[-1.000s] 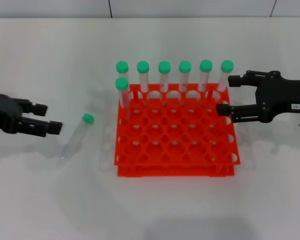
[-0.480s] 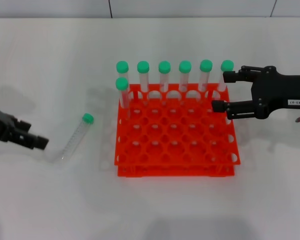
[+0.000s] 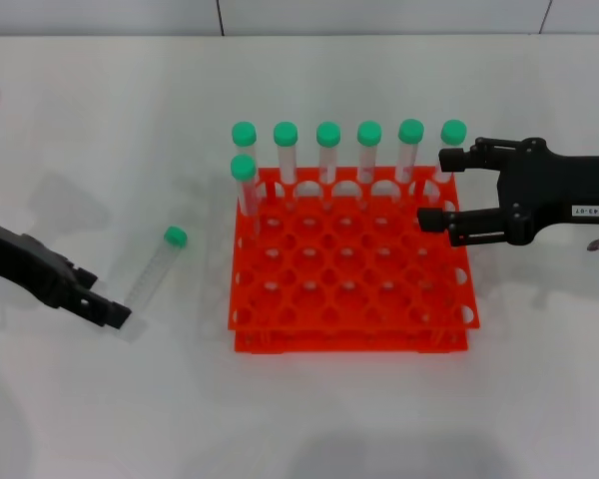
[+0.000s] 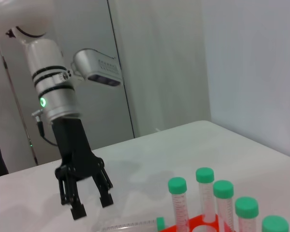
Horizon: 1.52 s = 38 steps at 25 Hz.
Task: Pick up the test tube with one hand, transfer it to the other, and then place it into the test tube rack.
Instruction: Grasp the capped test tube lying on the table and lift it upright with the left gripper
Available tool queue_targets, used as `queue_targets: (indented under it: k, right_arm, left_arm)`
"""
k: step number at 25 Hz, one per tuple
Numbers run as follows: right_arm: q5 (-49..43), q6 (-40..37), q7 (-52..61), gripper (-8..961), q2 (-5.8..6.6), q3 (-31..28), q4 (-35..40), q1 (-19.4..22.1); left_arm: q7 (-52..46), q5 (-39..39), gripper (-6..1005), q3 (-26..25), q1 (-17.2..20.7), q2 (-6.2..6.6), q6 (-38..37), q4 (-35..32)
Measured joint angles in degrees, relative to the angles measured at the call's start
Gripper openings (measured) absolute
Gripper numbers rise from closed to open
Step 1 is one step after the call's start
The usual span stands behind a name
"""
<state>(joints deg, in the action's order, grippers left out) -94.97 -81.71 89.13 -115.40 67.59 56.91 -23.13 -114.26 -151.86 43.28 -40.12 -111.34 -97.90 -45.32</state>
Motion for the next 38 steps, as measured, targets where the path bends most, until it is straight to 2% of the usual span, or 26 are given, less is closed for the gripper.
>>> queue_targets:
  k: [4, 16, 38]
  right_arm:
    - [0.0, -0.3, 0.0, 858, 0.00, 0.0, 0.0, 0.0]
    - [0.0, -1.3, 0.0, 858, 0.00, 0.0, -0.3, 0.0]
    - [0.0, -1.4, 0.0, 858, 0.00, 0.0, -0.5, 0.1]
  left_arm:
    - [0.0, 0.0, 875, 1.1, -0.6, -0.64, 0.8, 0.5]
    - [-0.2, -0.2, 860, 1.3, -0.9, -1.34, 1.7, 1.1]
    - [0.1, -0.2, 823, 1.5, -0.9, -1.73, 4.1, 3.0]
